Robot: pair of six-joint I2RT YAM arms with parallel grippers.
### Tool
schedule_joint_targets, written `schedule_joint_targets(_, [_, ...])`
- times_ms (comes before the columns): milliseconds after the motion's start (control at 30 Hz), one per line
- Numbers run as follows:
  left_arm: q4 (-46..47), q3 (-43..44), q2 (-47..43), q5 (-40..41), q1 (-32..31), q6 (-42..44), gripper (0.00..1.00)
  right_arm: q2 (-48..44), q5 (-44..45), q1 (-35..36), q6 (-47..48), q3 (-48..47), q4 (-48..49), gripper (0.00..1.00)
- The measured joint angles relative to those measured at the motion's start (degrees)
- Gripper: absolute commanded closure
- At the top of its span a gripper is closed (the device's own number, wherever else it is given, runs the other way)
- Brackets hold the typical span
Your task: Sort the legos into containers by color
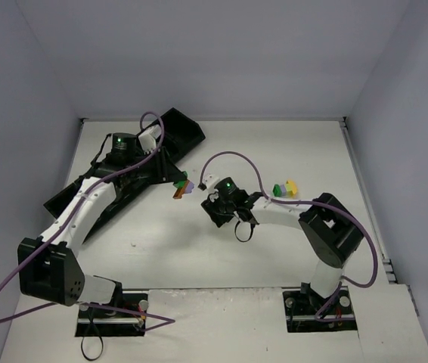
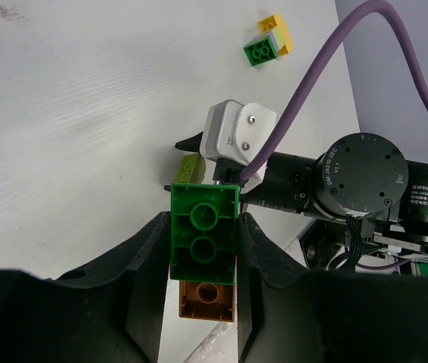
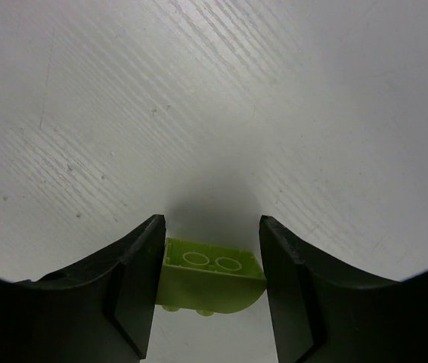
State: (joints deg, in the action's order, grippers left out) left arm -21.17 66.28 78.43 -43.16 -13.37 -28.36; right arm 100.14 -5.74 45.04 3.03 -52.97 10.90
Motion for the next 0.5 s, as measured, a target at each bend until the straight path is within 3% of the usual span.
schedule_joint_targets(233, [2.9,-2.2,-1.4,0.0,0.0,0.3,1.00,0.4,-0.1,-0.1,-0.5,-1.9,-1.2,0.32])
schedule_joint_targets(500, [7.2,-2.4,-2.9,-0.7,0.0,0.4,1.00,-5.0,-4.0,-1.5,0.5,-3.8,-3.0,0.29])
